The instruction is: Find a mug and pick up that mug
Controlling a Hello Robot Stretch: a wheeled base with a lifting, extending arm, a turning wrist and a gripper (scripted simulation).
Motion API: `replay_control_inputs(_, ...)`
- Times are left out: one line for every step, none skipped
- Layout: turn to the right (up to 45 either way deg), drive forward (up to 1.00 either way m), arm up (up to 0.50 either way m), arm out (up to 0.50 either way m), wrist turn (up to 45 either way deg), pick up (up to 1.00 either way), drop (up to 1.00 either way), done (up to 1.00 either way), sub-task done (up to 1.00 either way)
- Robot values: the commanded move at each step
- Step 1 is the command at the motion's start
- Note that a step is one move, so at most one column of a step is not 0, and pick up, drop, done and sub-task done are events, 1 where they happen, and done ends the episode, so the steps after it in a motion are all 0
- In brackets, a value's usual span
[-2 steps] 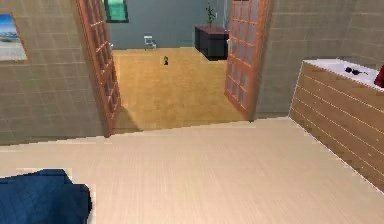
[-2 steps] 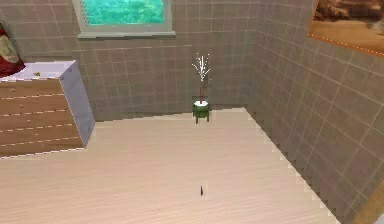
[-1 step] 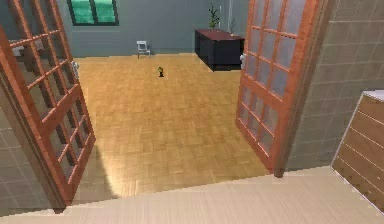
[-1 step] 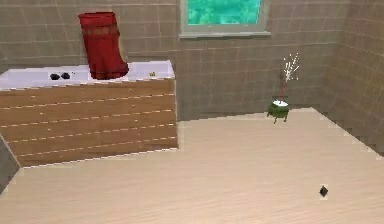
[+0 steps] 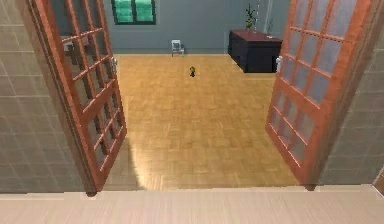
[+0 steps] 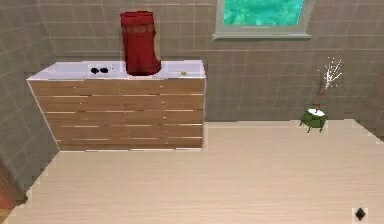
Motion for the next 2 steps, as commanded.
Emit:
replay_control_inputs(0.0,0.1,0.0,0.0,0.0,0.0,0.0,0.0,0.0)
replay_control_inputs(-3.0,0.0,0.0,0.0,0.0,0.0,0.0,0.0,0.0)
